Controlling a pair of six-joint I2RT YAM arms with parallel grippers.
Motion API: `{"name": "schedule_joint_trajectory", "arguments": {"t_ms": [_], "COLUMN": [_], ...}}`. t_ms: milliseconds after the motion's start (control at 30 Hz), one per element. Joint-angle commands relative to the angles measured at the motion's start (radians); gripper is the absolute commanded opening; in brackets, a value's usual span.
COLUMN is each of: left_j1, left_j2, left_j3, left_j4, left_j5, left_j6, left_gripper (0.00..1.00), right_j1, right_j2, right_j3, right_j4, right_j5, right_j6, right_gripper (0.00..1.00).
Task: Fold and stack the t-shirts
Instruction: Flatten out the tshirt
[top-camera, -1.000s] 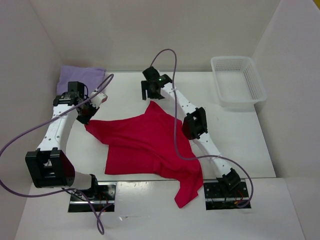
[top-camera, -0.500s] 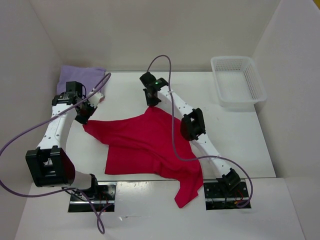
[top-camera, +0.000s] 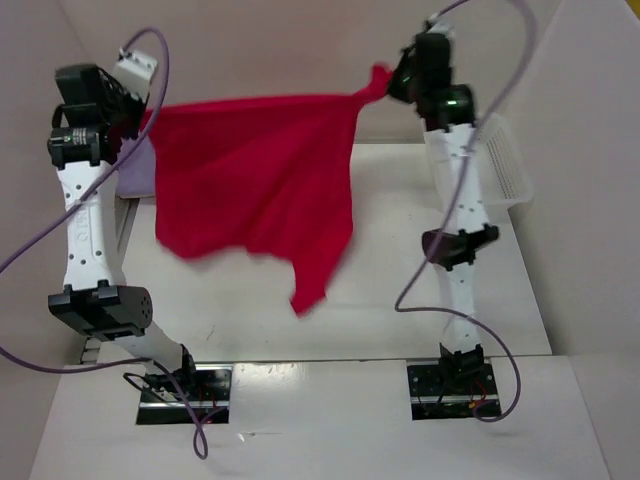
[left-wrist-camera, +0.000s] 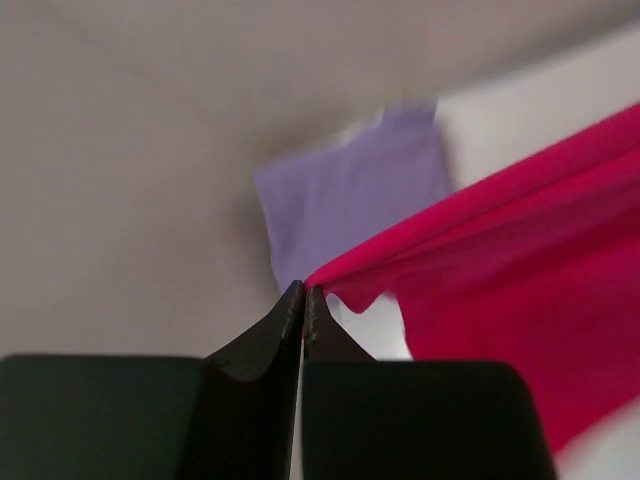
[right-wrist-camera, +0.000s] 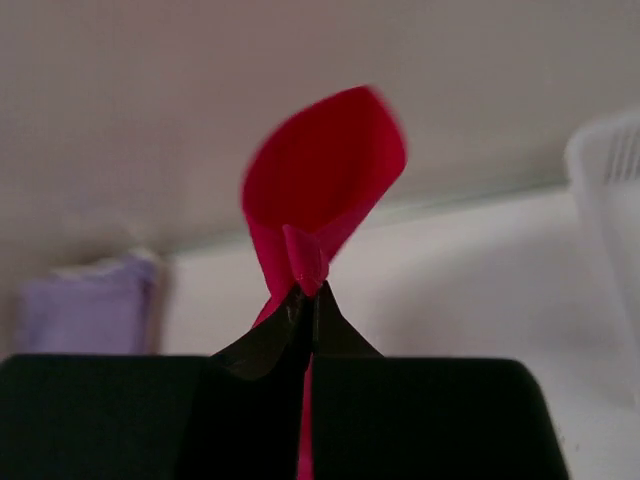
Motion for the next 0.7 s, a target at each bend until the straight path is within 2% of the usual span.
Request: {"name": "schedule_joint_trajectory", "arguments": {"t_ms": [0, 100, 167, 233, 267, 333, 367, 433, 467, 500, 533, 567, 600, 633, 667], "left_j1": [0.004, -0.017, -0.028, -0.042, -0.054, -0.082, -0.094, -0.134, -0.148, -0.163, -0.188, -0.188, -0.198, -0.199, -0.199], "left_j2": [-0.032, -0.032, -0.047, -0.095, -0.136, -0.182, -0.229, -0.274, -0.312, -0.331, -0.363, -0.378, -0.392, -0.421, -0.437], "left_j3": [0.2, 0.206, 0.107, 0.006, -0.116, -0.241, -0.358, -0.476, -0.529, -0.582, -0.685, -0.737, -0.786, -0.883, -0.931], "left_j4": [0.072, 0.026, 0.015, 0.035, 0.046, 0.075, 0.075, 0.101, 0.101, 0.101, 0.112, 0.112, 0.125, 0.126, 0.136], "left_j5": [0.07, 0.153, 0.191, 0.202, 0.202, 0.214, 0.202, 0.179, 0.168, 0.155, 0.118, 0.101, 0.087, 0.058, 0.046], "left_j6": [-0.026, 0.05, 0.084, 0.136, 0.153, 0.205, 0.22, 0.253, 0.265, 0.274, 0.283, 0.299, 0.299, 0.313, 0.326], "left_gripper": [0.0, 0.0, 0.0, 0.0, 0.0, 0.0, 0.0, 0.0, 0.0, 0.0, 0.0, 0.0, 0.0, 0.0, 0.0], "right_j1": [-0.064, -0.089, -0.089, -0.026, -0.007, 0.075, 0.108, 0.243, 0.285, 0.32, 0.363, 0.363, 0.363, 0.363, 0.379], "right_j2": [-0.294, -0.368, -0.408, -0.417, -0.405, -0.37, -0.345, -0.374, -0.436, -0.481, -0.535, -0.595, -0.717, -0.769, -0.817], "right_j3": [0.107, 0.008, -0.066, -0.175, -0.224, -0.233, -0.29, -0.446, -0.649, -0.775, -1.06, -1.212, -1.353, -1.599, -1.705], "right_j4": [0.085, 0.032, -0.014, -0.052, -0.113, -0.199, -0.236, -0.208, -0.17, -0.051, 0.028, 0.117, 0.277, 0.341, 0.398], "right_j5": [0.053, 0.041, 0.03, 0.062, 0.081, 0.176, 0.209, 0.318, 0.335, 0.335, 0.298, 0.245, 0.198, 0.123, 0.096], "right_j6": [0.007, 0.019, 0.03, 0.039, 0.059, 0.123, 0.124, 0.198, 0.212, 0.234, 0.284, 0.315, 0.355, 0.425, 0.453], "right_gripper": [0.0, 0.0, 0.0, 0.0, 0.0, 0.0, 0.0, 0.0, 0.0, 0.0, 0.0, 0.0, 0.0, 0.0, 0.0]}}
